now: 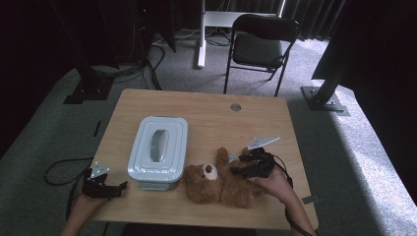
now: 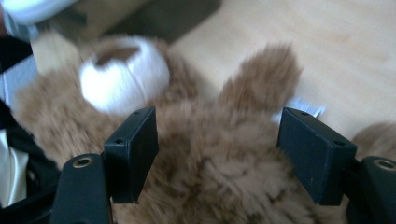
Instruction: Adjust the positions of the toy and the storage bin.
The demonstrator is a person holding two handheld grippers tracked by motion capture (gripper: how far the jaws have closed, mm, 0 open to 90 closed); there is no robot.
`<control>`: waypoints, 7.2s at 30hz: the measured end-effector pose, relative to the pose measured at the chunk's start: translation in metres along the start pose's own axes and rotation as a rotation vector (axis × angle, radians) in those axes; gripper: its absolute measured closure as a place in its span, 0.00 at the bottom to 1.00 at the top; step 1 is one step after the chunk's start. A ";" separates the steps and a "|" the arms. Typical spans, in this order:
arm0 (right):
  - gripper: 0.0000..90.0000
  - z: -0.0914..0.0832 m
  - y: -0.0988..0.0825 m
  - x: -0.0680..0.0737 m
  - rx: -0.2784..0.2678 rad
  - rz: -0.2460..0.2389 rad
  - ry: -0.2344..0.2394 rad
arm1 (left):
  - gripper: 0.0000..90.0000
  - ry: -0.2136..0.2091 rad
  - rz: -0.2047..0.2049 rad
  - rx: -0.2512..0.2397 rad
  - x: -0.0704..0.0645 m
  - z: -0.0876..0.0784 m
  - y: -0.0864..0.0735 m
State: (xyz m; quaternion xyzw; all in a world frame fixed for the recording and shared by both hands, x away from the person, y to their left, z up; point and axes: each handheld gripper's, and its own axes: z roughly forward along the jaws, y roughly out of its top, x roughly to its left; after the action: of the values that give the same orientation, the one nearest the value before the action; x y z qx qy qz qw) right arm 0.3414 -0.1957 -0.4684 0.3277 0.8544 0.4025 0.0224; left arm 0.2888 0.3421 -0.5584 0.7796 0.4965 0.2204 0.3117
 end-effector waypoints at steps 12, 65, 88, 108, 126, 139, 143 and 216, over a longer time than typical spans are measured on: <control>0.21 0.015 -0.035 0.030 0.103 -0.132 -0.095 | 0.01 0.000 0.000 0.000 0.000 0.000 0.000; 0.30 -0.038 -0.009 -0.058 -0.229 0.344 -0.465 | 0.01 0.002 -0.003 -0.001 0.000 0.000 0.000; 0.72 -0.017 -0.066 0.015 -0.118 0.281 -0.233 | 0.01 0.003 -0.002 0.000 0.000 0.000 0.000; 0.47 0.051 -0.004 0.079 -0.126 0.140 0.052 | 0.01 0.000 0.000 0.000 0.000 0.001 0.001; 0.21 0.030 0.044 -0.006 -0.238 0.327 -0.218 | 0.01 -0.003 0.002 0.000 0.000 0.001 0.001; 0.16 0.089 0.045 -0.010 -0.110 0.301 -0.375 | 0.01 -0.003 0.001 -0.001 0.000 0.001 0.001; 0.40 0.093 0.043 -0.007 -0.080 0.228 -0.381 | 0.01 -0.003 0.001 0.000 0.000 0.001 0.001; 0.15 -0.008 0.049 -0.095 -0.285 0.338 -0.522 | 0.01 -0.029 -0.031 -0.021 0.009 0.002 0.017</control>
State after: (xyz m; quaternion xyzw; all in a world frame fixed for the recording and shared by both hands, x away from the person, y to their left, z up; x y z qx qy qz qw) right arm 0.4403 -0.2337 -0.4503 0.5500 0.6888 0.4185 0.2188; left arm 0.3046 0.3447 -0.5480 0.7717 0.5015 0.2095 0.3303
